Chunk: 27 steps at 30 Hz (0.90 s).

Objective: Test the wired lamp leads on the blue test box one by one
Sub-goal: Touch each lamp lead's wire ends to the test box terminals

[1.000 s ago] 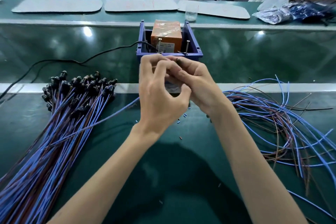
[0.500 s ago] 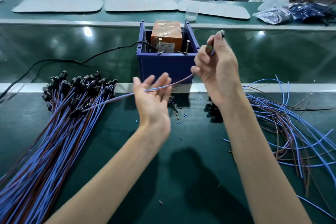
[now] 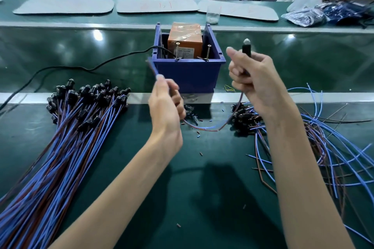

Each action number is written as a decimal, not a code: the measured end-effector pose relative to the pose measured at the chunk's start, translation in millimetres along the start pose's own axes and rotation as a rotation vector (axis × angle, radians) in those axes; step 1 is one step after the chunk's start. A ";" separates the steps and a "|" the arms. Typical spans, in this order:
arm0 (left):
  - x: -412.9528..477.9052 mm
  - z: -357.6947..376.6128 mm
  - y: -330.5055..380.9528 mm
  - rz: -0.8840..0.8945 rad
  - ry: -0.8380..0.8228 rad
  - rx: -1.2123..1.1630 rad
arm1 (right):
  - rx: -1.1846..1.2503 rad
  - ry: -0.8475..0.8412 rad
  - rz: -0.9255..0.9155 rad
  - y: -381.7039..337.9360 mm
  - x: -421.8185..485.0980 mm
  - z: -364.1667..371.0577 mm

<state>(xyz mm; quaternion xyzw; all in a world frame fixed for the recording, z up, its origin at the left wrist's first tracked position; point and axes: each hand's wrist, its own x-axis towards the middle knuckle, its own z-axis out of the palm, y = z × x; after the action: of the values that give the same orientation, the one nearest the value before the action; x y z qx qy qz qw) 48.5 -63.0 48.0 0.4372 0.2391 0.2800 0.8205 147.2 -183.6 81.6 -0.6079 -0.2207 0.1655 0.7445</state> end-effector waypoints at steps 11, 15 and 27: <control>-10.2 -2.3 -19.3 0.178 -0.298 0.340 | -0.130 -0.018 0.080 4.1 -3.7 28.3; -9.0 -5.2 -21.2 0.210 -0.306 0.398 | -0.120 0.049 0.029 4.1 -4.4 29.4; -4.8 -7.0 -16.4 0.254 -0.256 0.454 | -0.107 0.038 0.046 2.4 -4.5 25.0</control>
<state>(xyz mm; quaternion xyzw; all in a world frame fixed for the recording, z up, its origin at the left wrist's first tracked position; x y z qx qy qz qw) 44.6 -69.7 31.2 0.6677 0.1337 0.2625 0.6837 130.1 -164.5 82.7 -0.6547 -0.2010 0.1590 0.7111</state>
